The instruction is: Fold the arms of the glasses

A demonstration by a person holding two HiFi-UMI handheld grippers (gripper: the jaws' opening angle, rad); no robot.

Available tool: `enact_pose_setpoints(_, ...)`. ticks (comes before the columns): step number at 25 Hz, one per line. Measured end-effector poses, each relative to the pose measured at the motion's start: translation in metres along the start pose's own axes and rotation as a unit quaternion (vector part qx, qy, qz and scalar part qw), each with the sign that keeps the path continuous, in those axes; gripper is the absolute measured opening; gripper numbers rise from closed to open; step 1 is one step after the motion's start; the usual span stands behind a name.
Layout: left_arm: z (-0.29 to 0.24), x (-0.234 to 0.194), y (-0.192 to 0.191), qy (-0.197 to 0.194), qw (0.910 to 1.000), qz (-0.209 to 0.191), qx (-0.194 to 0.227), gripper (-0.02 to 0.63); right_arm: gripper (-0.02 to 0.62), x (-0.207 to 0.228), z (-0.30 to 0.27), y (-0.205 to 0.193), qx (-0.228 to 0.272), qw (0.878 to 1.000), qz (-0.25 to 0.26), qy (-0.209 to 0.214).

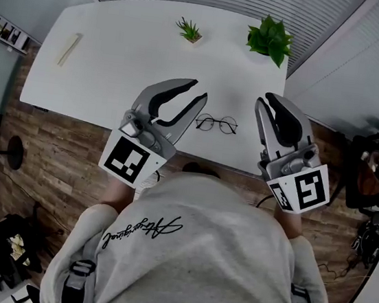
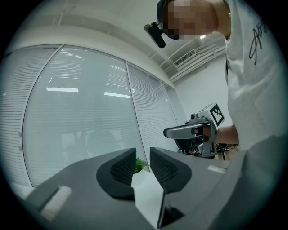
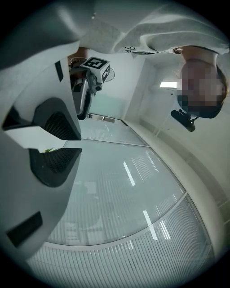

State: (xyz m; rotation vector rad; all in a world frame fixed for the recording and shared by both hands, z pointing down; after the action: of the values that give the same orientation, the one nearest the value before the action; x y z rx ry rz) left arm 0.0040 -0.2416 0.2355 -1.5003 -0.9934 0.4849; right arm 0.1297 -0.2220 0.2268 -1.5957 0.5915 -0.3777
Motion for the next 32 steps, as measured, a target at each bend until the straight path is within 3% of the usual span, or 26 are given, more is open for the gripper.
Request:
enact_pose_setpoints(6, 0.0, -0.001, -0.001, 0.005, 1.0, -0.006, -0.005, 0.055, 0.007, 0.0, 0.001, 0.004, 0.002, 1.0, 0.006, -0.012)
enact_pose_setpoints(12, 0.0, -0.002, -0.002, 0.006, 1.0, -0.001, -0.003, 0.002, 0.003, -0.002, -0.001, 0.0, -0.001, 1.0, 0.008, -0.007)
enact_pose_setpoints(32, -0.002, 0.002, -0.011, -0.004, 0.9999, 0.015, -0.001, 0.0, 0.002, -0.008, 0.004, -0.003, -0.006, 1.0, -0.004, -0.009)
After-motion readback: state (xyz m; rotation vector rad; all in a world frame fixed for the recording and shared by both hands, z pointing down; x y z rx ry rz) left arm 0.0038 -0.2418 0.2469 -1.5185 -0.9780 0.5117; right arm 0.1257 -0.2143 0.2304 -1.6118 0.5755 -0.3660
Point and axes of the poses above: the fingertips, and each gripper's own axes: z backward along the fingers, x to its right, y out of its top, the point moved 2 cm from there along z, backward along the fingers, and after that the axes turned 13 degrees about -x, right-handed, at the moved point
